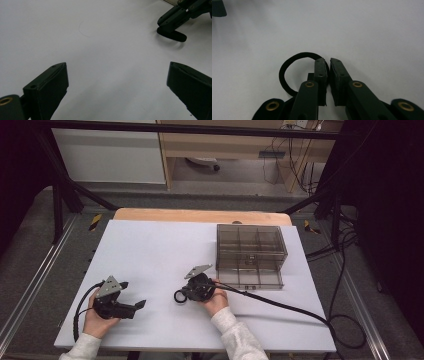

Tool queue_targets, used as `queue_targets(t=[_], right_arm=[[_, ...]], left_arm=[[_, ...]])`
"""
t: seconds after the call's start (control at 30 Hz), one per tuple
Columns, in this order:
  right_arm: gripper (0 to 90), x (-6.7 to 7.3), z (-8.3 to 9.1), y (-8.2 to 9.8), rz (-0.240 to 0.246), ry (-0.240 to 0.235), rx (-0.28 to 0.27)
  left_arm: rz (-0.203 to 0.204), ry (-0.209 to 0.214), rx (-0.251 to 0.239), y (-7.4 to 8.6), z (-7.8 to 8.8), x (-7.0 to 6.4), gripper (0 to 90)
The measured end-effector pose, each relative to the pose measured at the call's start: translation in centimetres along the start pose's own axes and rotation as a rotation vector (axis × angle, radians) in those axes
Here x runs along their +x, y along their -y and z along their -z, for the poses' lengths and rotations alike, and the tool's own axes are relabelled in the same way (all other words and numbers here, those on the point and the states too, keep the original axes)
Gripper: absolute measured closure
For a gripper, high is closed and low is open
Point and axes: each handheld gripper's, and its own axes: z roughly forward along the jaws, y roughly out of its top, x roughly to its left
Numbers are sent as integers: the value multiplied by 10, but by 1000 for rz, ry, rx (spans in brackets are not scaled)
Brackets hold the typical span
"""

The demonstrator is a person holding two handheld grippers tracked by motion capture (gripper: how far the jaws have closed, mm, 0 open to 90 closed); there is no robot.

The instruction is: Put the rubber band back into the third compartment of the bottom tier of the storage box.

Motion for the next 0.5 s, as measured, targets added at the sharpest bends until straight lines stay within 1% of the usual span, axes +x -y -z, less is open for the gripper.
queue_targets(t=[0.2, 0.33, 0.5], right_arm=[[868, 0, 0, 0, 0, -4, 2], [874, 1, 3, 0, 12, 9, 3], [876, 3, 6, -1, 20, 2, 3]], left_arm=[[0, 0, 0, 0, 0, 0, 35], [0, -2, -1, 0, 0, 1, 35], [-1, -2, -1, 0, 0, 0, 35]])
